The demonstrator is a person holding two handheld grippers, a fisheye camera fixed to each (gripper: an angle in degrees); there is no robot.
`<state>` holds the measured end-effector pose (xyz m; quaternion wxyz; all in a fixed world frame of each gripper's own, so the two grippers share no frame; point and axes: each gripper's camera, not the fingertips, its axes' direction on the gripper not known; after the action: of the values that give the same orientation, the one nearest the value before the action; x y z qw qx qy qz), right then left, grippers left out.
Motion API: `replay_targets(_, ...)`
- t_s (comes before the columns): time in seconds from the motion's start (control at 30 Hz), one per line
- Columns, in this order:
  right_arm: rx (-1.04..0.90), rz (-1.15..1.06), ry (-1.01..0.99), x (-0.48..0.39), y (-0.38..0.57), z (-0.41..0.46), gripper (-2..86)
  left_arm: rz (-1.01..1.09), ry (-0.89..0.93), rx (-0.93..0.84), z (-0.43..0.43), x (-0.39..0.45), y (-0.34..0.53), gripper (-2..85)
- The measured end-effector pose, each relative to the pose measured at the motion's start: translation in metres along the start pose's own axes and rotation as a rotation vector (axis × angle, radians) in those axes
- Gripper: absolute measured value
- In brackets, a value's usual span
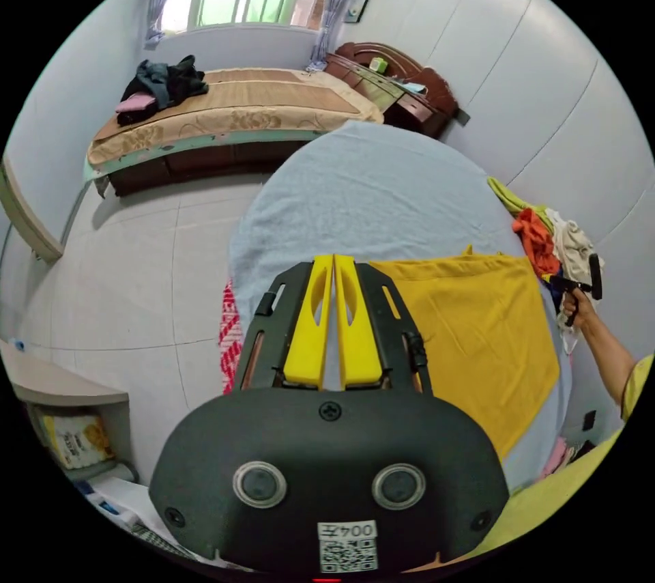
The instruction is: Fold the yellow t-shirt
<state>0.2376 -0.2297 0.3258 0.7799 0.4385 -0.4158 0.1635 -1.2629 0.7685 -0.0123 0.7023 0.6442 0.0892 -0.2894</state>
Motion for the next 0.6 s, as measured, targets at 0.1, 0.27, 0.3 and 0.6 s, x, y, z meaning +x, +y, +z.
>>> replay_targets(0.1, -0.034, -0.169, -0.049, -0.058, 0.049, -0.026, 8.0, 0.109, 0.111, -0.025, -0.036, 0.026, 0.039, 2.1)
replay_targets(0.27, -0.151, -0.284, 0.021, -0.141, 0.152, -0.034, 8.9, 0.259, 0.139, -0.184, -0.075, 0.091, 0.149, 4.0)
replay_targets(0.3, -0.163, -0.276, 0.031, -0.146, 0.161, -0.032, 9.2, 0.279, 0.137, -0.213, -0.079, 0.108, 0.175, 4.9)
replay_targets(0.6, -0.252, -0.243, 0.179, -0.182, 0.221, -0.01, 7.8, 0.46, 0.023, -0.254, -0.065, 0.198, 0.247, 10.0)
